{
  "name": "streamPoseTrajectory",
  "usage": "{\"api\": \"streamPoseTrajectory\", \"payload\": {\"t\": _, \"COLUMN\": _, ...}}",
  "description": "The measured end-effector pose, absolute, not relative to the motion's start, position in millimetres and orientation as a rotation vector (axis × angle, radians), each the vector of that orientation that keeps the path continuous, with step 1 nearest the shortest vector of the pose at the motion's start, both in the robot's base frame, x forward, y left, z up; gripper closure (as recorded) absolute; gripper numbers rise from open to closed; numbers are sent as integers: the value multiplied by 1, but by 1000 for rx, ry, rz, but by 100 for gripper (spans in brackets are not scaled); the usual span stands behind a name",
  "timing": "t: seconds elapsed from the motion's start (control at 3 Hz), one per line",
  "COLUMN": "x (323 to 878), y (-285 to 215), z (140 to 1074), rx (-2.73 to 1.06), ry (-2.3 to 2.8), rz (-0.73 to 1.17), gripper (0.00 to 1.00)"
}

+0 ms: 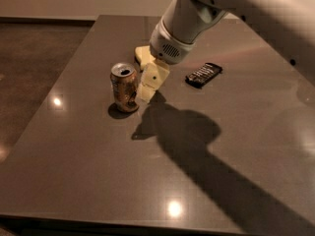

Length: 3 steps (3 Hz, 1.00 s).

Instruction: Knock orange can over

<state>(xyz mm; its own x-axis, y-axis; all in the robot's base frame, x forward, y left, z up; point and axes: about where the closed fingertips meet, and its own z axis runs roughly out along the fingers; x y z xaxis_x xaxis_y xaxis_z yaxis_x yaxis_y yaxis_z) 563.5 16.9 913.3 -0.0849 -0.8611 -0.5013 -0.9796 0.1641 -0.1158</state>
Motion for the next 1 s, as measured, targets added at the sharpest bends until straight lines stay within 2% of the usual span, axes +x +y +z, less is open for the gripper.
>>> {"api": "streamPoseTrajectory", "payload": {"t": 0.67, "x": 565, "y": 63, "z": 904, "rx": -1740, "ry": 1942, "rz": 444, "gripper": 0}}
{"api": "streamPoseTrajectory", "payload": {"t": 1.0, "x": 566, "y": 74, "z": 903, "rx": -1728, "ry": 1932, "rz": 487, "gripper": 10}}
